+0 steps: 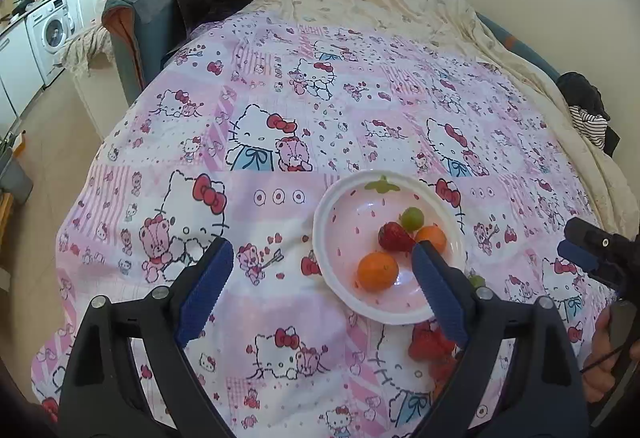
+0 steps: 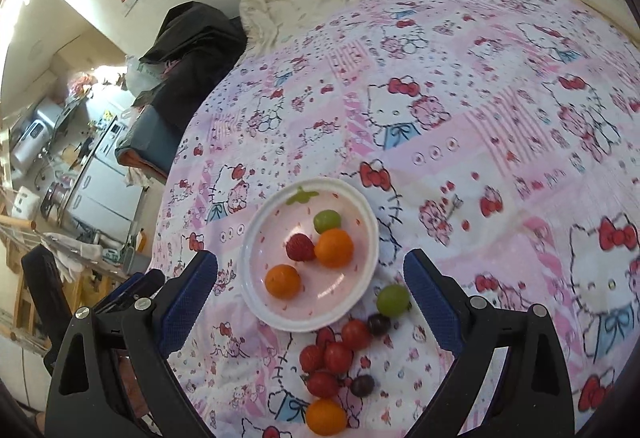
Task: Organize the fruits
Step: 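Withdraw both open grippers from the plate, then grasp the remaining orange beside the fruit row with the left gripper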
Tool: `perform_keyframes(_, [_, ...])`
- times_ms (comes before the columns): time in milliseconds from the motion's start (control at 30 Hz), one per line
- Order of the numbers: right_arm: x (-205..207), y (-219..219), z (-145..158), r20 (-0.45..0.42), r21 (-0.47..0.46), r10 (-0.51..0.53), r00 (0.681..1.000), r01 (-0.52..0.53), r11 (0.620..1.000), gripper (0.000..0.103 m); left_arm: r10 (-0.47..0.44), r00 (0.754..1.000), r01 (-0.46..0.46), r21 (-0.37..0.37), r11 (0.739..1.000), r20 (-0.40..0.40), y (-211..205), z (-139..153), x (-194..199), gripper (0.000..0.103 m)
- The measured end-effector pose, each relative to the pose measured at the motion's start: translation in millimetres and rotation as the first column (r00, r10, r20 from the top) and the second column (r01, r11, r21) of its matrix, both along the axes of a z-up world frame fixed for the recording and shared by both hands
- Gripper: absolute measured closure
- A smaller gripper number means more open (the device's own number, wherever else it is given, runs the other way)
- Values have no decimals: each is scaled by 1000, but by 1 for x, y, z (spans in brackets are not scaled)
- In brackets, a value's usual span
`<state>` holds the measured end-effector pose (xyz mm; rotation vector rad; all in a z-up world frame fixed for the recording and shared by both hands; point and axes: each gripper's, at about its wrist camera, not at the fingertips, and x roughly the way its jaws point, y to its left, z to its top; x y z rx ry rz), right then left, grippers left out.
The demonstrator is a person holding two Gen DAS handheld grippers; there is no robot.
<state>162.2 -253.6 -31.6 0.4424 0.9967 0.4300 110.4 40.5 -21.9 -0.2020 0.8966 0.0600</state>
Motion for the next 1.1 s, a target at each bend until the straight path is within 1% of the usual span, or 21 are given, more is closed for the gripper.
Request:
perform_keyframes(167, [-17, -6, -4, -13, -21, -25, 1000, 24, 999, 6, -4, 1000, 4, 8, 1000, -3, -2, 0, -13, 14])
perform_keyframes(267, [-28, -7, -4, -1, -80, -44, 999, 44, 996, 6, 11, 1000, -11, 22, 1000, -19, -1, -1, -18, 14])
perform_keyframes(367, [-38, -5, -5, 3, -109, -44, 999, 44, 993, 6, 19, 999, -18, 26, 999, -32, 1, -3, -23, 14])
perform_keyframes(600, [-51, -2, -20, -50, -150, -49, 998, 41, 988, 6, -16, 997, 18, 24, 1000, -74, -10, -15, -29, 14])
perform_keyframes(700, [-52, -1, -26, -69, -158, -52, 996, 41, 987, 6, -48, 992, 53, 33, 998, -117, -19, -26, -29, 14])
perform_keyframes(800, [-53, -3, -29, -74, -153, -53, 996, 41, 987, 6, -109, 977, 113, 12, 994, -185, -33, -41, -29, 14])
perform_keyframes(867, [-54, -7, -31, -78, -161, -54, 996, 41, 986, 6, -154, 962, 154, -16, 988, -225, -45, -52, -30, 14])
perform_keyframes(900, [-54, -9, -31, -81, -161, -56, 995, 43, 986, 6, -175, 953, 173, -29, 984, -246, -51, -57, -30, 14])
perform_keyframes(933, [-54, -10, -32, -85, -159, -59, 995, 45, 986, 6, -208, 938, 202, -51, 978, -276, -60, -65, -30, 14])
perform_keyframes(1000, [-54, -15, -34, -94, -156, -69, 993, 54, 986, 6, -251, 918, 239, -78, 968, -307, -77, -75, -30, 14])
perform_keyframes(1067, [-54, -19, -35, -101, -156, -76, 992, 60, 986, 6, -281, 906, 264, -97, 960, -316, -93, -81, -33, 14])
perform_keyframes(1100, [-53, -21, -36, -105, -155, -80, 991, 63, 986, 6, -302, 896, 281, -110, 953, -325, -103, -84, -34, 14])
